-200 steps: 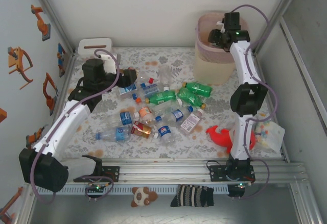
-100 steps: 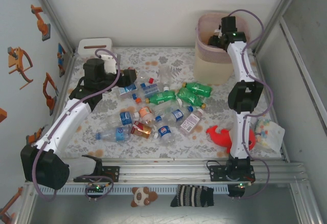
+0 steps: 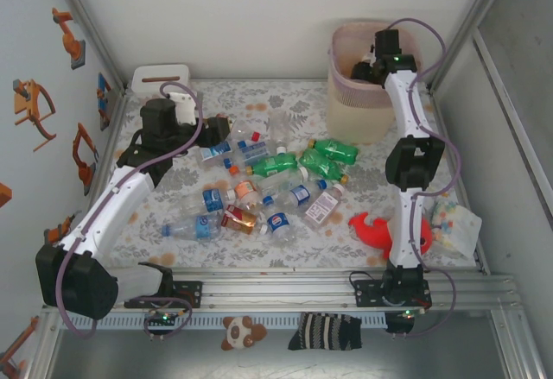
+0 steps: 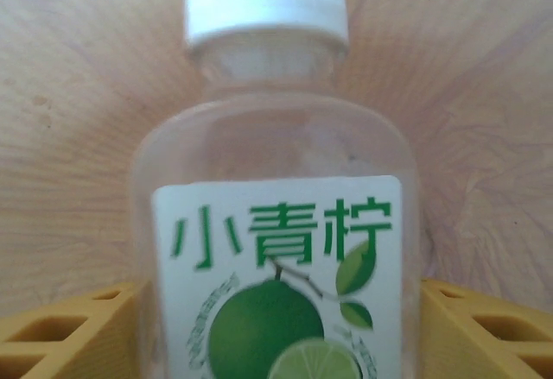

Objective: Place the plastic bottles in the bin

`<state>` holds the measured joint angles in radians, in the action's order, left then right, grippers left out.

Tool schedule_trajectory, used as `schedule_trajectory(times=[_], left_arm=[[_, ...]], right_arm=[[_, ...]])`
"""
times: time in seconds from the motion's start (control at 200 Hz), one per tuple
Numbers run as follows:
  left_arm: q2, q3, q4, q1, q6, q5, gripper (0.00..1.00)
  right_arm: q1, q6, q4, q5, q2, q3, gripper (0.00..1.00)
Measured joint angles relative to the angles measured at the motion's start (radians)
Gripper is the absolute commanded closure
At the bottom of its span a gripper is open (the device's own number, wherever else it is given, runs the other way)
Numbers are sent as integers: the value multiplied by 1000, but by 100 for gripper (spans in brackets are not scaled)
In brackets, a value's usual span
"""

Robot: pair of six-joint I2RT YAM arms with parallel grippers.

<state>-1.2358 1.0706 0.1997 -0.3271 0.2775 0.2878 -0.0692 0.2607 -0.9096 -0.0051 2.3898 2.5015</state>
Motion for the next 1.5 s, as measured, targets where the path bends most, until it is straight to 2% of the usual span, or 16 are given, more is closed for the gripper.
schedule_trajectory(times=[0.225,0.501,0.761,0.941,1.122,1.317,1.497], left_arm=[[-2,0,3,2,0,-4,29],[-39,0,21,7,13,-21,31],[-151,64,104,11,91,-107,29],[-280,164,137,28,237,-205,26],[-466,357,212,58,447,-282,26],[-687,550,292,90,620,-274,19],[-830,613,315,101,731,-226,8]], right_arm=[[5,0,-5,3,-31,0,26],[7,0,-11,3,-170,2,26],[7,0,-16,2,-316,4,26],[7,0,-17,2,-439,-64,26],[7,0,-16,3,-544,-175,26],[7,0,-7,15,-643,-317,26],[7,0,0,30,-716,-406,26]])
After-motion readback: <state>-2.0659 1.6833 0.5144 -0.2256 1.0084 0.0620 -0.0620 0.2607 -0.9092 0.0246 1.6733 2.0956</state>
